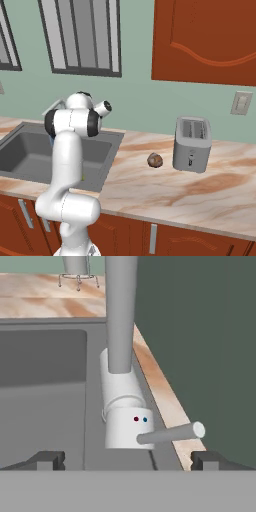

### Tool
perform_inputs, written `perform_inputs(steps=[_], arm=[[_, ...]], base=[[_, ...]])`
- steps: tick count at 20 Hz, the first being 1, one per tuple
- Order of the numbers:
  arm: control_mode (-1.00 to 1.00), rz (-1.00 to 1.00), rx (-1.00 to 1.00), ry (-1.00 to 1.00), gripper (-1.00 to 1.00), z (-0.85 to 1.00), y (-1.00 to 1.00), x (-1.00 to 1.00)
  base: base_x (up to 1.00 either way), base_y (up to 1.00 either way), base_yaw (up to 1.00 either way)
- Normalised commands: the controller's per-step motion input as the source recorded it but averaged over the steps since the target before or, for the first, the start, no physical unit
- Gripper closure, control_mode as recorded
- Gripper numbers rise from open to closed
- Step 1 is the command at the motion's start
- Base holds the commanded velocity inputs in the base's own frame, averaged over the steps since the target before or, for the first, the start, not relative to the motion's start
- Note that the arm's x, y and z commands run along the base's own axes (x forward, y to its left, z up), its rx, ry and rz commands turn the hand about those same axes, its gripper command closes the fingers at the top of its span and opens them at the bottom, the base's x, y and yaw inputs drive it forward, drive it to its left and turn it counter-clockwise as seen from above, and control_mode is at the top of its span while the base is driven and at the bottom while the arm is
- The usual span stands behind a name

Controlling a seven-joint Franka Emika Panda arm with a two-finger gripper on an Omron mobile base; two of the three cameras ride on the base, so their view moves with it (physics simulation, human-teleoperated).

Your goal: Turn on the sink faucet. Then move the lemon wedge from the counter to the sink. Turn off the sink. Move the vegetable from the sink to the pot next to the stove. Finally move the pot to the front left burner.

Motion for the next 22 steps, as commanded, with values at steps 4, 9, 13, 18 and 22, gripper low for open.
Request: perform_inputs(steps=[4, 9, 13, 18, 22], arm=[[-1.00, 0.02, 0.02, 0.00, -1.00, 0.00, 0.17, 0.15], [-1.00, 0.02, 0.02, 0.01, -1.00, 0.00, 0.18, 0.16], [-1.00, 0.02, 0.02, 0.00, -1.00, 0.00, 0.19, 0.12], [-1.00, 0.03, 0.02, 0.00, -1.00, 0.00, 0.25, 0.10], [-1.00, 0.04, 0.02, 0.00, -1.00, 0.03, 0.32, 0.05]], base=[[0.00, 0.00, 0.00], [0.00, 0.00, 0.00], [0.00, 0.00, 0.00], [0.00, 0.00, 0.00], [0.00, 0.00, 0.00]])
